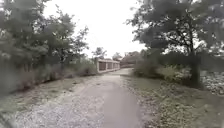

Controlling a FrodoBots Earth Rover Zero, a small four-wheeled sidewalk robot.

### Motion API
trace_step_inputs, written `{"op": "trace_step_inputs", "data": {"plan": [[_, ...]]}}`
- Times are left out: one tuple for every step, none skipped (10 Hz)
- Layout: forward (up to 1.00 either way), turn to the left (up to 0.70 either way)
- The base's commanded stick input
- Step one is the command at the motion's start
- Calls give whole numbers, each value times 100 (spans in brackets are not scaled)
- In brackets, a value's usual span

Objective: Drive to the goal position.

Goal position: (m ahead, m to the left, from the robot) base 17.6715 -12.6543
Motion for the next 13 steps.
{"op": "trace_step_inputs", "data": {"plan": [[70, 0], [70, 0], [70, 0], [70, 0], [70, 0], [70, 0], [70, 0], [70, 0], [70, 0], [70, 0], [70, 0], [70, 0], [70, 0]]}}
